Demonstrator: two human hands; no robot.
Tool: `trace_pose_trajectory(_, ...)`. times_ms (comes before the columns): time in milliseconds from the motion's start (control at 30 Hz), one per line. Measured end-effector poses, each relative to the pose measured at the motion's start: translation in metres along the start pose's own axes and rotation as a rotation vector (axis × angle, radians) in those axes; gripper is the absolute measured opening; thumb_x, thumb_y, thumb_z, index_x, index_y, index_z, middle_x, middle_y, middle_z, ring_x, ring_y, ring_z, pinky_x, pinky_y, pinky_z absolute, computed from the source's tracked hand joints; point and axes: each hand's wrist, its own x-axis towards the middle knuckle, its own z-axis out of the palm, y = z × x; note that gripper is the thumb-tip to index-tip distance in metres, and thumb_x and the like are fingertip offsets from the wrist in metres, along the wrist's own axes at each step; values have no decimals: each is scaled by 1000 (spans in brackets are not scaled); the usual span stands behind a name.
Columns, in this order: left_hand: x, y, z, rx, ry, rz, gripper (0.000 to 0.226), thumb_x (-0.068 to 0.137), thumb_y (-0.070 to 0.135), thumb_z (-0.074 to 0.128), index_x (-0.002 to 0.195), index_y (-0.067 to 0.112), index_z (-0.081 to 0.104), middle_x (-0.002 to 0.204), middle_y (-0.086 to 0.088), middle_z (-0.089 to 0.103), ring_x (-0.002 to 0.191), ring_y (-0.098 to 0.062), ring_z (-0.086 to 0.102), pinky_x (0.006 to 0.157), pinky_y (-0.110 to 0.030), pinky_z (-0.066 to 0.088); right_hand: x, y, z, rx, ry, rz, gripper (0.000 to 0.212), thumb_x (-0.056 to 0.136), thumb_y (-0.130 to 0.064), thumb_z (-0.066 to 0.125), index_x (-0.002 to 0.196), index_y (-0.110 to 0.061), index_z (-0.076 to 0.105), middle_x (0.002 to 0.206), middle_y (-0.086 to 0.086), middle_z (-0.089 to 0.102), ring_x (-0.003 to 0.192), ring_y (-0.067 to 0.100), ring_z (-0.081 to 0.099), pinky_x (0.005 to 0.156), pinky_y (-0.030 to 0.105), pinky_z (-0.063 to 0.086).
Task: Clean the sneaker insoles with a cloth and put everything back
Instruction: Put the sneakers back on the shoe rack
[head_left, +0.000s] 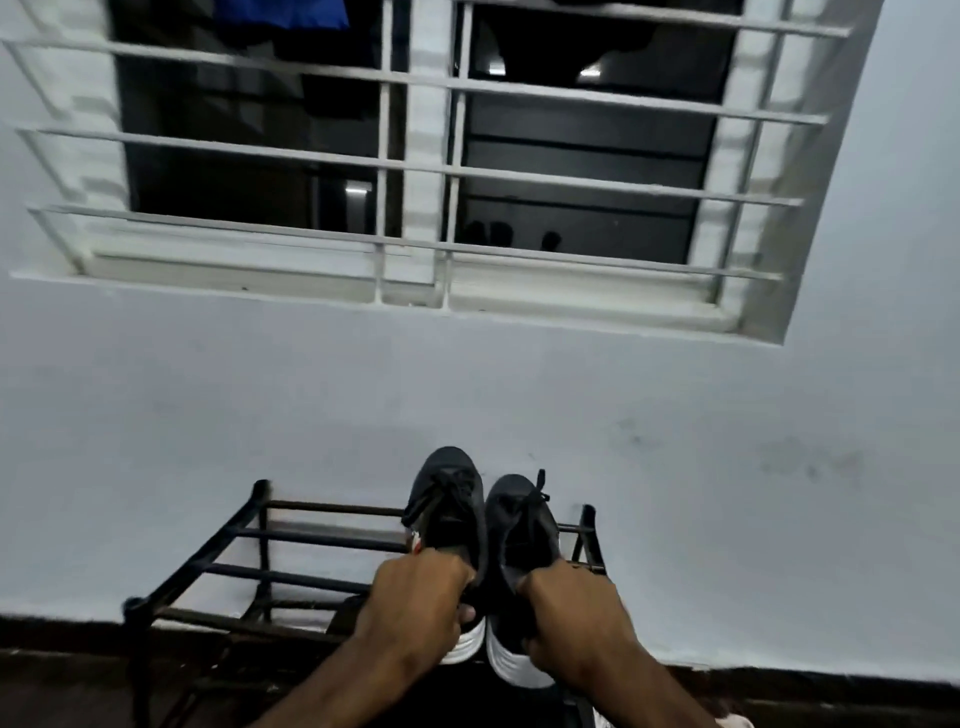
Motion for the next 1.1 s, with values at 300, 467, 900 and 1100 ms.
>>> trace_pose_trajectory(300, 28, 30, 28, -20, -60, 70, 21, 94, 33, 59, 113, 23, 60, 112, -6, 68, 109, -29, 63, 85, -31, 46, -7, 49, 22, 16, -107, 83, 31, 84, -20, 57, 115, -22, 60, 114, 12, 63, 103, 37, 61, 74, 34, 42)
trace_pose_trajectory(467, 29, 35, 38, -6, -133, 74, 22, 93, 33, 61, 110, 19, 62, 115, -7, 67, 111, -31, 62, 86, -32, 47, -15, 56, 27, 86, -137, 73, 34, 85, -20, 57, 118, -25, 58, 117, 11, 62, 107, 37, 59, 79, 33, 42)
trace_pose_trajectory(900, 33, 33, 37, -16, -199, 92, 32, 89, 32, 67, 119, 23, 61, 124, -8, 63, 117, -30, 59, 91, -32, 45, -7, 51, 29, 138, -144, 39, 38, 85, -21, 58, 122, -24, 56, 121, 15, 60, 109, 40, 59, 89, 39, 47)
trace_pose_trajectory(1100, 31, 22, 35, 28, -195, 78, 32, 87, 37, 67, 114, 20, 61, 118, -6, 67, 112, -29, 61, 88, -33, 47, -8, 41, 28, 191, -97, 8, 31, 81, -24, 62, 112, -22, 60, 113, 13, 65, 106, 38, 60, 86, 37, 49)
